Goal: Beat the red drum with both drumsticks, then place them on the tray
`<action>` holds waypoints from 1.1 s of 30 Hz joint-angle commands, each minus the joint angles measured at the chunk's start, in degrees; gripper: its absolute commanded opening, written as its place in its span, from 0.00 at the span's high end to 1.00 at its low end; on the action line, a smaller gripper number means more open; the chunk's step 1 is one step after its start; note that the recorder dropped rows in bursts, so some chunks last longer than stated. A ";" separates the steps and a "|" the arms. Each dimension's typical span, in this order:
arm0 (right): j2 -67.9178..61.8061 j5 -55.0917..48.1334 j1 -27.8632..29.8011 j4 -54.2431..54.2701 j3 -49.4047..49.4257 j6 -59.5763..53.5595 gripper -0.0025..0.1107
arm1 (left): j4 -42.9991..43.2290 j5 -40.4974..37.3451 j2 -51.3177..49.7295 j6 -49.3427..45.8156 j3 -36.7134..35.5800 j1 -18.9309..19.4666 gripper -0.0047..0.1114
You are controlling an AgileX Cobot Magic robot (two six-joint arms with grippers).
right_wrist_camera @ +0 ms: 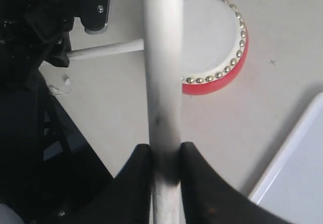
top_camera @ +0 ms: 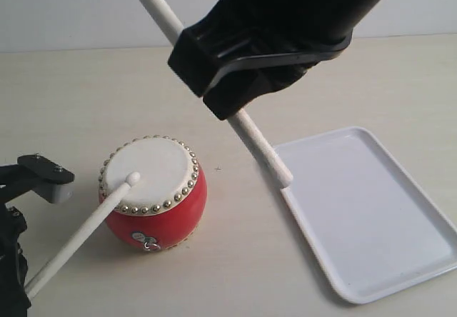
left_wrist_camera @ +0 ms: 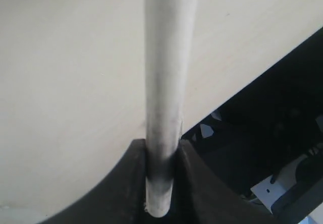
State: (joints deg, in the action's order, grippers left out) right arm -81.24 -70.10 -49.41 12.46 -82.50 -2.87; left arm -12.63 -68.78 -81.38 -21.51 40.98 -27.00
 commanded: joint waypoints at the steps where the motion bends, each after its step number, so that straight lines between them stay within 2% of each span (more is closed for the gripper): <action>1: -0.90 0.14 -0.14 -3.16 0.42 0.92 0.98 | 2.13 -1.18 4.54 3.20 2.07 -0.30 0.96; 6: -6.91 0.14 -0.14 -4.43 6.49 1.59 0.98 | 8.58 -1.18 18.16 8.43 2.18 0.52 0.96; 10: -17.70 0.14 -0.14 -1.86 12.37 0.55 0.98 | 11.51 -1.18 31.05 8.96 2.18 2.72 0.96; 13: -22.92 0.14 -0.14 -0.47 12.37 -0.48 0.98 | 11.64 -1.18 34.13 8.96 2.18 2.72 0.96; 15: -21.64 0.14 -0.14 -0.08 11.04 -0.48 0.98 | 11.64 -1.18 32.68 8.69 1.42 2.72 0.96; 18: -14.58 0.14 -0.14 -0.54 8.38 -0.48 0.98 | 10.55 -1.18 26.95 8.56 0.19 0.11 0.96; 21: -4.70 0.14 -0.14 -1.06 3.32 0.48 0.98 | 10.00 -1.18 13.09 8.31 0.20 -4.60 0.96; 26: 1.97 0.14 -0.14 -1.06 1.28 1.19 0.98 | 8.58 -1.18 -8.49 7.26 1.44 -6.27 0.96; 28: 1.98 0.14 -0.14 -1.06 1.28 1.19 0.98 | 8.04 -1.18 -9.88 7.42 2.94 -6.27 0.96; 30: 0.81 0.14 -0.14 -1.84 1.96 1.19 0.98 | 7.92 -1.18 -6.23 7.42 3.70 -6.27 0.96; 33: -5.41 0.14 -0.14 -3.13 6.03 1.29 0.98 | 9.59 -1.18 8.06 9.36 3.57 -6.06 0.96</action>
State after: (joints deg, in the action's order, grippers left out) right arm -82.80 -70.13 -49.41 10.31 -78.91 -1.82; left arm -3.95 -69.67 -80.38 -13.47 44.23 -32.97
